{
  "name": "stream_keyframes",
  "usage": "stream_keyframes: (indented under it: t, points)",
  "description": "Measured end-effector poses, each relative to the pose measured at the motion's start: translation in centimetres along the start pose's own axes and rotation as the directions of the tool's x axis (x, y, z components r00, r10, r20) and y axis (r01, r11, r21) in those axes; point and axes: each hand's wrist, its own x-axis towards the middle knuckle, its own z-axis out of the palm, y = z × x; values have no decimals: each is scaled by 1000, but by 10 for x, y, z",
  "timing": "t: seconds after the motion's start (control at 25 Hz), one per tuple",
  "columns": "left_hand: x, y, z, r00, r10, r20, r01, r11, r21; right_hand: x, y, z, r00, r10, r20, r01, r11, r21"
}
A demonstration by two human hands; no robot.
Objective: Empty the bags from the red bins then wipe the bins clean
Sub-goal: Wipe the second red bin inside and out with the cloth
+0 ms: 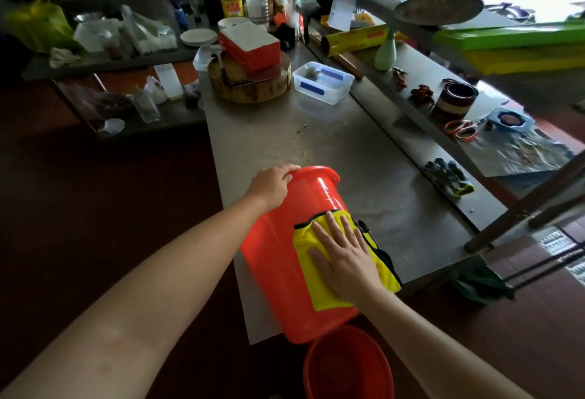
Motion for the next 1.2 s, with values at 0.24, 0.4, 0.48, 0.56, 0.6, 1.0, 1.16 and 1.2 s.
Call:
stream_keyframes:
  t: [0.24, 0.4, 0.48, 0.56, 0.6, 1.0, 1.16, 1.2]
  points:
    - [-25, -33, -12, 997, -6, -77, 1, 998, -59, 89, -31, -12, 999, -15, 44, 12, 997, 77]
    - [-36, -44, -20, 998, 3, -63, -9, 994, -106, 98, -45, -13, 999, -15, 42, 13, 997, 70]
    - [-37, -45, -23, 999, 10, -31, -13, 995, -98, 79, -44, -9, 999, -30, 9, 30, 997, 65]
    - [-36, -42, -26, 1000, -10, 15, 11, 996, -87, 52, -37, -5, 998, -61, -10, 61, 997, 55]
    - [-34, -37, -27, 999, -31, 33, 33, 996, -81, 38, -31, -2, 997, -74, -6, 74, 996, 47]
    - [17, 26, 5, 996, -33, 85, 7, 956, 293, -46, 4, 13, 998, -57, 24, 56, 998, 27]
    - [16, 25, 4, 999, -27, 41, 14, 957, 290, -49, 3, 10, 998, -62, 11, 61, 996, 62]
    - [14, 23, 2, 999, -24, 25, 16, 964, 265, -48, 1, 9, 998, -63, 8, 62, 996, 69]
